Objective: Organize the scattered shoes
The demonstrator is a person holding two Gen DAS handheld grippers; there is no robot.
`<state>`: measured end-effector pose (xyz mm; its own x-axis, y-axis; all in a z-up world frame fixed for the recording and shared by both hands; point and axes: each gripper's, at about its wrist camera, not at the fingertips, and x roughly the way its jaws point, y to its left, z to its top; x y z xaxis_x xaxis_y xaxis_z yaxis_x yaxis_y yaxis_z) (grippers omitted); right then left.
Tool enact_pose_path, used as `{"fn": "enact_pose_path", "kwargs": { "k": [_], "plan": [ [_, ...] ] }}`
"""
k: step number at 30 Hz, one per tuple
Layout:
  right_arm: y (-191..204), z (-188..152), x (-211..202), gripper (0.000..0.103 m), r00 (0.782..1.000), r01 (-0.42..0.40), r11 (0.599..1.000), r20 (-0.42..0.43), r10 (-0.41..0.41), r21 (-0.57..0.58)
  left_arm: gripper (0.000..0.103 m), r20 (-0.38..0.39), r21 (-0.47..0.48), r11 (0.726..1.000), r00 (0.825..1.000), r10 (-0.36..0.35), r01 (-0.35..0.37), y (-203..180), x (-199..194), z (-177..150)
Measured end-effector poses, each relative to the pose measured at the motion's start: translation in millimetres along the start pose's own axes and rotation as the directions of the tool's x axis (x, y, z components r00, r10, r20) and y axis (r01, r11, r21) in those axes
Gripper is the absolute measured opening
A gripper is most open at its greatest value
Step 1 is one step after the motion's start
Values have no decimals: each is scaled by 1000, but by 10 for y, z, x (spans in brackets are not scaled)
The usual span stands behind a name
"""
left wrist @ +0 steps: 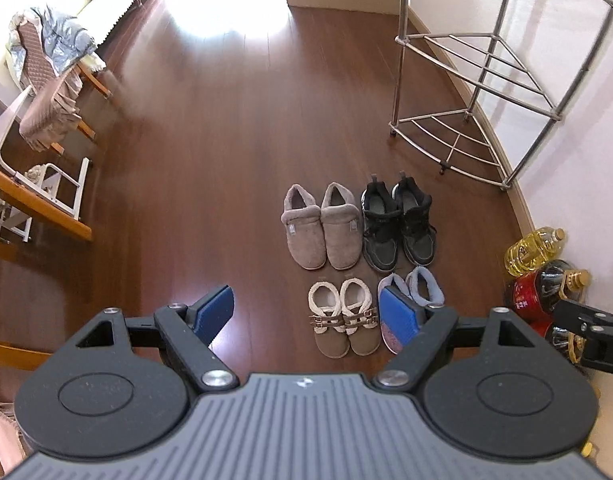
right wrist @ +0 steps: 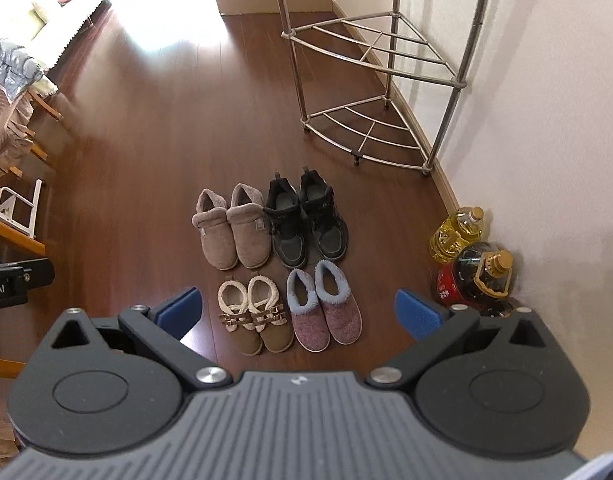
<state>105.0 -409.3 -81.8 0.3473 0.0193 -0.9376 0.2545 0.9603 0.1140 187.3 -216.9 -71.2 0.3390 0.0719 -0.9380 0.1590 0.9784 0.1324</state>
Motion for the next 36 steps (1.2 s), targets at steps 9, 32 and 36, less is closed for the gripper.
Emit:
{"fn": "enact_pose_path", "kwargs": {
  "k": [9,32,36],
  "plan": [
    [88,885,498,102,998,36,989,-44,-43,-143,82,-40,-97,994,998,48,-52,-194,262,398],
    [-470,1307,3521,97,973,-126,978,-211,89,-168,87,-131,-102,993,989,-66,53,-1318,2573,324],
    [-563,1297,4111,89,965,-146,979,-237,110,-141,86,-94,-65,997,994,-51,45,-1252,3294,181]
  ]
}}
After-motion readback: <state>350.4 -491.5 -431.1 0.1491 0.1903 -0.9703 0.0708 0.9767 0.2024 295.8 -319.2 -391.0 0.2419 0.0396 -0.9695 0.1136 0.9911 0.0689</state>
